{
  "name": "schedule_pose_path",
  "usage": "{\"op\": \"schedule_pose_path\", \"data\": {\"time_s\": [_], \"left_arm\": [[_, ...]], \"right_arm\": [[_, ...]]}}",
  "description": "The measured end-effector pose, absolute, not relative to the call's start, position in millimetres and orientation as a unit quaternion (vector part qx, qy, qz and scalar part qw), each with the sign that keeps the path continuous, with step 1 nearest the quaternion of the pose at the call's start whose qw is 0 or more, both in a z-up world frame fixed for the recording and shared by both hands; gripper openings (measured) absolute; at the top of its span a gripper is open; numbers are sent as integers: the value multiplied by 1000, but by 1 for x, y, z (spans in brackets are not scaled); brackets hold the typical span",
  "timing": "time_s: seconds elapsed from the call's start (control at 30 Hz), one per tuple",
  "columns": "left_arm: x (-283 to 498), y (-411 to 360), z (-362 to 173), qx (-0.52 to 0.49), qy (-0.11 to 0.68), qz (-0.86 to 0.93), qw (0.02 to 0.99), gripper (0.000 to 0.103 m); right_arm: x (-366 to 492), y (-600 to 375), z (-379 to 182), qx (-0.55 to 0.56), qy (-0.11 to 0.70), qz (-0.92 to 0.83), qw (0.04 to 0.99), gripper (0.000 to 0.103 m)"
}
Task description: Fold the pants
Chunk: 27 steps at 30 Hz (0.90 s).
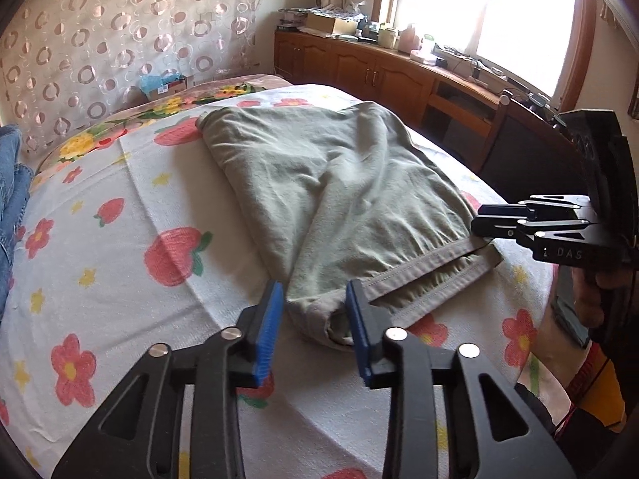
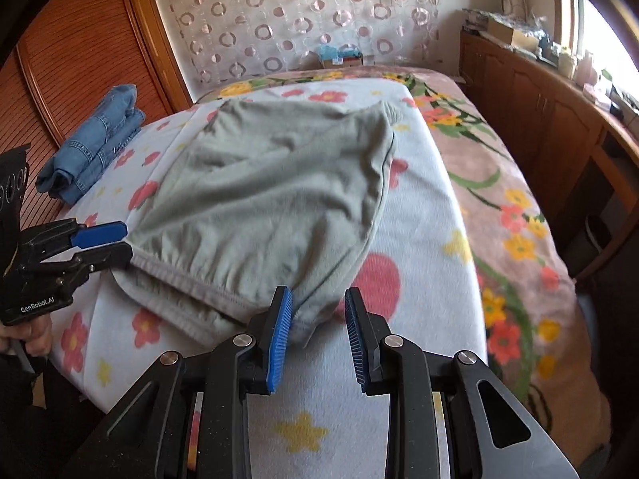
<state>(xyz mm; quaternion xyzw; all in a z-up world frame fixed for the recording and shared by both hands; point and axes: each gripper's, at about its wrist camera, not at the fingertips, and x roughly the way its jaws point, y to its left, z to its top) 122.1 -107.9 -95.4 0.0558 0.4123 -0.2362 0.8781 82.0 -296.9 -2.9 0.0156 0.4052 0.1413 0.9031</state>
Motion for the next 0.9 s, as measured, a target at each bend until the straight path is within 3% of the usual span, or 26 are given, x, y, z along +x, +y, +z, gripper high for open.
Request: {"op": "schedule_pose_path", "data": {"time_s": [0.1,0.13,0.17,0.23,0.47,0.9], "left_arm": [[119,-110,-94,58,408,-239,879,21],[118,-110,-93,59,407,-239,879,16],[116,-110,-92,60,404,-239,881,13],[113,-107,-88,59,397,-236,885,12],[94,-91,-69,47,373,-229,898,12],[79,-77,-94,52,400,-204,892,12]], "right_arm": [[75,-301,-1,30,398,158,903,28],[74,-302,-1,31,395,162,904,16],[72,-301,0,29,393,167,904,11],[68,-301,3,31,385,175,906,8],[51,-294,22,23,357,197,913,7],[33,-293,3,25,385,193,902,7]]}}
